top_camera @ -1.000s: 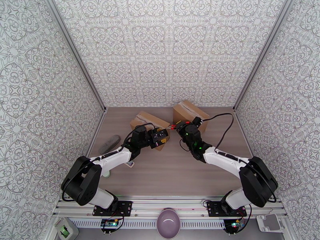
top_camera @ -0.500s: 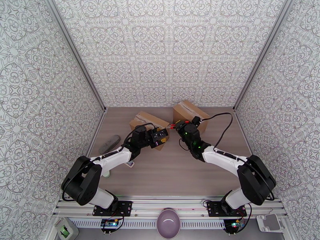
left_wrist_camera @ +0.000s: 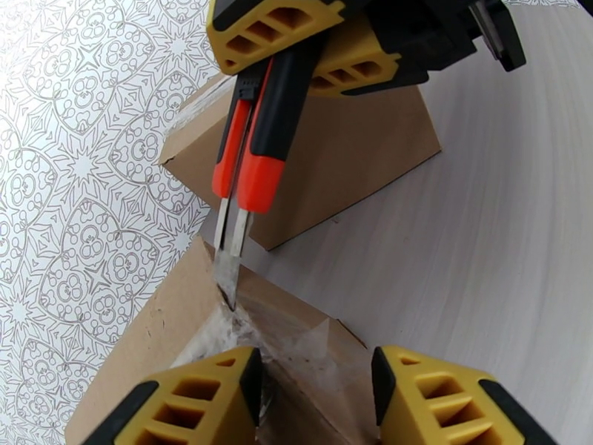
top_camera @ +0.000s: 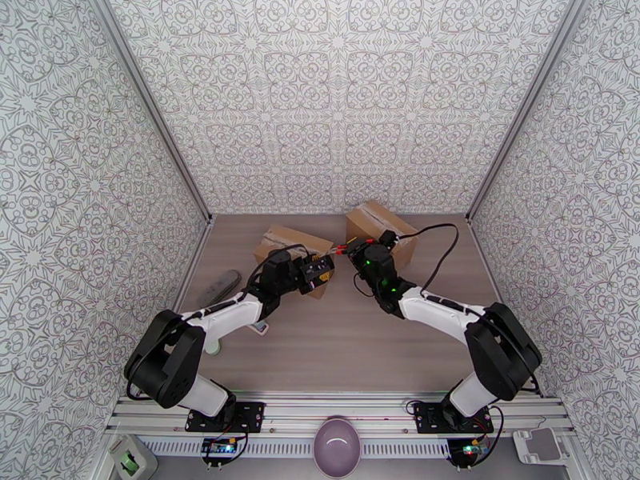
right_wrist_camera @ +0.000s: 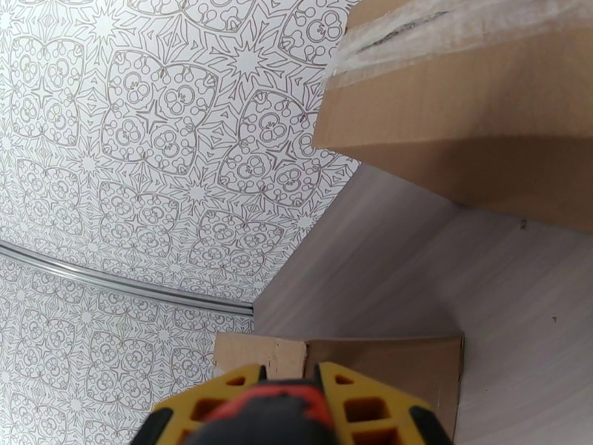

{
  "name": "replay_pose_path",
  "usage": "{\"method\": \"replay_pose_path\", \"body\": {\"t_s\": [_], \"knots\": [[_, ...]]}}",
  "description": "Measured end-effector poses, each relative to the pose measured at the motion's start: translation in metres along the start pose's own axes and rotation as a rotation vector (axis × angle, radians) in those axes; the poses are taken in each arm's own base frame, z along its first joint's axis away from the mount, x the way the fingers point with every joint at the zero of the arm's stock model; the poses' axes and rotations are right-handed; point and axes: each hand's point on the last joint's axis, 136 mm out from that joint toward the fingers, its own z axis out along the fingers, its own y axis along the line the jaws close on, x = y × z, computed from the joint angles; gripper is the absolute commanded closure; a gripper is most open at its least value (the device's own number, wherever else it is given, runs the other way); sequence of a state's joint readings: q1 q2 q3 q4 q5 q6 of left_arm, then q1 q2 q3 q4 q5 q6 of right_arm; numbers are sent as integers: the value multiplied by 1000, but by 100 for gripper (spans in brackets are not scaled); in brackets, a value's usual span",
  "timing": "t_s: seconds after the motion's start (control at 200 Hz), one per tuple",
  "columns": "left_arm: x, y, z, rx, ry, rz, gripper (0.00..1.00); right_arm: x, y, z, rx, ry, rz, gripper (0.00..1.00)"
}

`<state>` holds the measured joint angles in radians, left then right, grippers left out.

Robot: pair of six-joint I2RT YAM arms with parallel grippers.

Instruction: Unpack the express box

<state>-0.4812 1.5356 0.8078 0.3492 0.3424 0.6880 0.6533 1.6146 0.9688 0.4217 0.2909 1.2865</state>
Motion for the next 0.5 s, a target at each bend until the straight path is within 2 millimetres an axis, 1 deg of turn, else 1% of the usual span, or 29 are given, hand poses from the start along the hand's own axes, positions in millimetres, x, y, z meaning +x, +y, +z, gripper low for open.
{"method": "replay_pose_path", "body": {"t_s": [0.5], "knots": [[-1, 5, 3, 0, -3, -9, 56, 3, -1, 1, 9, 17, -3, 100]]}}
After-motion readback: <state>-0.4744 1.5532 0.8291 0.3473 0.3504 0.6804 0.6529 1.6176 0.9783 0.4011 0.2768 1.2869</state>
